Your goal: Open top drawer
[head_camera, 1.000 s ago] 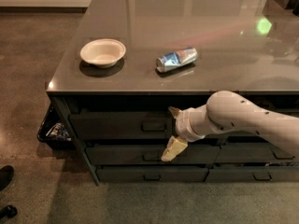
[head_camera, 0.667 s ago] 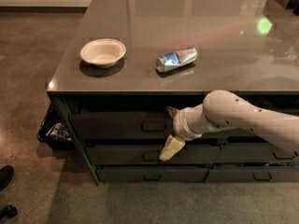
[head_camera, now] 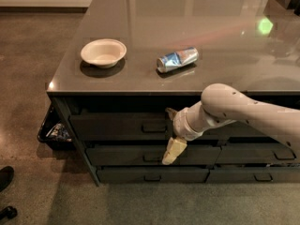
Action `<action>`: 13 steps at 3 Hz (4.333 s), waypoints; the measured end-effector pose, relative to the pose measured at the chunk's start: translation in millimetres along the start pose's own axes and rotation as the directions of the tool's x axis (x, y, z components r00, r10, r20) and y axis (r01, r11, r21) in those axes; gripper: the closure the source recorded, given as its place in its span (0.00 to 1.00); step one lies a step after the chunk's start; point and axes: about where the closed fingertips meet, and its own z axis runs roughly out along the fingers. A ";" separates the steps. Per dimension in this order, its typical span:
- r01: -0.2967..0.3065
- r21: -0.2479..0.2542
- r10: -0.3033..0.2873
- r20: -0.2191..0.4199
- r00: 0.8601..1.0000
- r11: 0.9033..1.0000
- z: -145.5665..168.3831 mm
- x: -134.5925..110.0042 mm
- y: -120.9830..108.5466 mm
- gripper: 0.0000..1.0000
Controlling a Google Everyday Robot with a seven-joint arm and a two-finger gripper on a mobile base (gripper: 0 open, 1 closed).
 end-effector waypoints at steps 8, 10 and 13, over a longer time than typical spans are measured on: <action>-0.046 -0.214 0.055 0.037 0.998 0.976 -58.3 -24.8 158.1 0.00; 0.012 -0.207 -0.002 0.047 0.999 0.978 -59.9 -34.3 126.8 0.00; -0.014 -0.323 0.055 0.116 0.992 0.946 -23.2 -25.5 145.4 0.00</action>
Offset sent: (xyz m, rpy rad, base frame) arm -0.0630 -0.0023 -0.0028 0.0209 0.2075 0.2126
